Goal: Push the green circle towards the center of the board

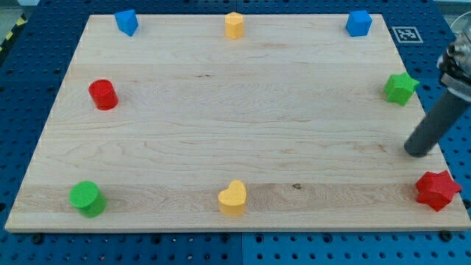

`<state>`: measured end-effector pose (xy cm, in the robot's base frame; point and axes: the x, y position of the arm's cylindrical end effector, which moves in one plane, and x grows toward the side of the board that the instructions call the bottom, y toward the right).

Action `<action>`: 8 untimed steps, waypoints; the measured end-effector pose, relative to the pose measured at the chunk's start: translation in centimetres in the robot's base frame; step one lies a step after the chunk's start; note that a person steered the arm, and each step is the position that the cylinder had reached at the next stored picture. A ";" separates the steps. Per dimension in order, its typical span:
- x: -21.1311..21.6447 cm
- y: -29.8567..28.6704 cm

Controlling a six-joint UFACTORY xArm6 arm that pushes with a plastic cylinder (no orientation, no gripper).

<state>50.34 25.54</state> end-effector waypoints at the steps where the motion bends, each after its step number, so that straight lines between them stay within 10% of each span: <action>1: -1.9 -3.3; 4: 0.6 -26.1; 6: 11.1 -30.2; 8: 11.6 -32.1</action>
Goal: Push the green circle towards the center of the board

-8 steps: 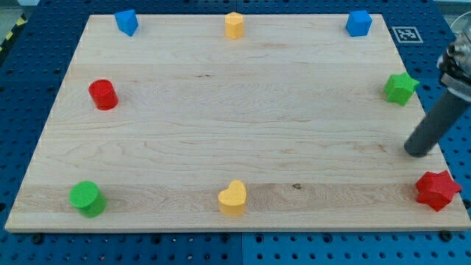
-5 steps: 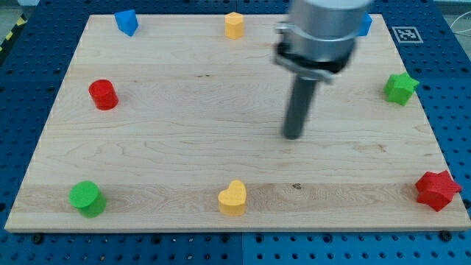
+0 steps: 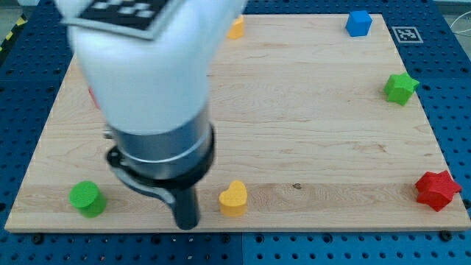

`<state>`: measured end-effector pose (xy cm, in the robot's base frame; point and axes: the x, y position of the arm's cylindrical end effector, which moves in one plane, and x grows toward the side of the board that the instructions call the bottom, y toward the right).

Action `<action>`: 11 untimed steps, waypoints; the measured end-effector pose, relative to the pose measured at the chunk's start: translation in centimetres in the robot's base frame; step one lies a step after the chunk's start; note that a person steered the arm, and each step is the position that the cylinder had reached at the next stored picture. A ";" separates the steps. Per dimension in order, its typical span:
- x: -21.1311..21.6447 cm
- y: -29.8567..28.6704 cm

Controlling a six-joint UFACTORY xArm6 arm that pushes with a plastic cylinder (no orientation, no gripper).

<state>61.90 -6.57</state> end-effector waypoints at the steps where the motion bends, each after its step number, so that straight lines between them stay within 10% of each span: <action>1: -0.1 -2.7; 3: -0.2 -19.0; 6: -5.2 -19.6; 11: -14.1 -0.6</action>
<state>47.79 -7.22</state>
